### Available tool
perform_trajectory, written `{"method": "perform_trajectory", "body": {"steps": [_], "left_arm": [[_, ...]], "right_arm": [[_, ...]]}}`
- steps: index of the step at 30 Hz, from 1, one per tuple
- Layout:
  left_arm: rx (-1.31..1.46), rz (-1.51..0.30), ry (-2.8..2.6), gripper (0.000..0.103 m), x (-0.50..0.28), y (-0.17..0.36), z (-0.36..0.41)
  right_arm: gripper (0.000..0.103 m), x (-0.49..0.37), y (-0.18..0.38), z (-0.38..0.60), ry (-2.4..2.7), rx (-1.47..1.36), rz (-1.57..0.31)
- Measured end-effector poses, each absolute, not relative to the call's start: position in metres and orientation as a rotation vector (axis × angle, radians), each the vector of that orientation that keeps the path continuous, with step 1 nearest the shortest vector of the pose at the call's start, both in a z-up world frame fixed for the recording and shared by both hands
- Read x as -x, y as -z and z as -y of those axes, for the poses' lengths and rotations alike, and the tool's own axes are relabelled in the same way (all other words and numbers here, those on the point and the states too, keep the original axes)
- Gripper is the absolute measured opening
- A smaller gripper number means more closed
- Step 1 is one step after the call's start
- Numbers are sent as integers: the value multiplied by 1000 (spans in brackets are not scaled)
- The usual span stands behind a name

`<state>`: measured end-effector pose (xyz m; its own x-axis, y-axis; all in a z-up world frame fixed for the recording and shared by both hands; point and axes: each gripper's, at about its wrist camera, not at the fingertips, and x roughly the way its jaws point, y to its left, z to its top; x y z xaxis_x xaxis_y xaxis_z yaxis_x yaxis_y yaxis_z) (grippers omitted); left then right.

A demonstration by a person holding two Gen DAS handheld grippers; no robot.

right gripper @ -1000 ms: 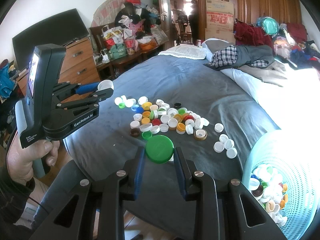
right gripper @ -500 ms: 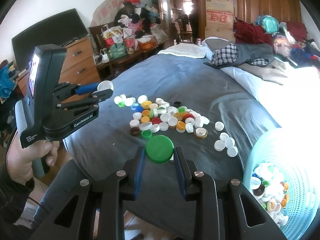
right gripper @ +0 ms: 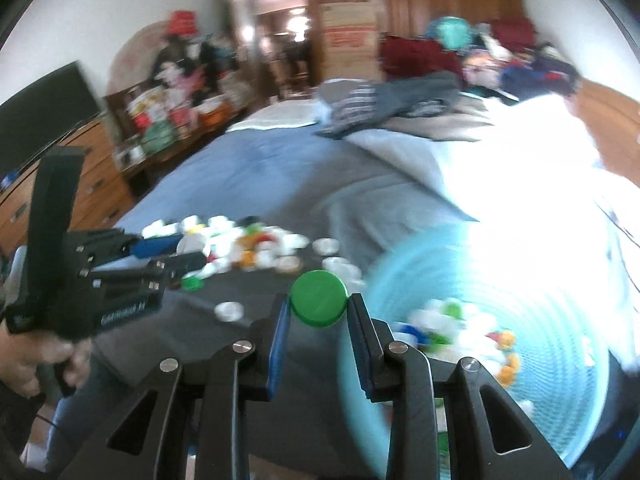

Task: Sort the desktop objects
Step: 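Carry both caps over the teal basket and open both tools to drop them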

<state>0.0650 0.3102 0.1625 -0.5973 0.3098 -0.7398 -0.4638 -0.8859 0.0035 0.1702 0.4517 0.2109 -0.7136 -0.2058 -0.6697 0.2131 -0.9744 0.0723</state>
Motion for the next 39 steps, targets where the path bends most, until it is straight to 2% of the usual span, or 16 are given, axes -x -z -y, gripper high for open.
{"method": "perform_trajectory", "body": {"steps": [8,14,27,39], "left_arm": [[1069,-303,-2300,27,-63,-168,-407],[1073,-338,-2247,27,-66,-164,-442],[1072,-386,-2220,27,-67,-158,-466],[1064,-400,-2216,27,-68,-159,-470]], "right_arm": [[32,-174,-209,-524,2913,-1149,7],[32,-180,-209,-549,2982,-1160,-36],[32,-181,-215,-563,3084,-1133,-178],[32,-182,-215,-562,3085,-1128,-173]]}}
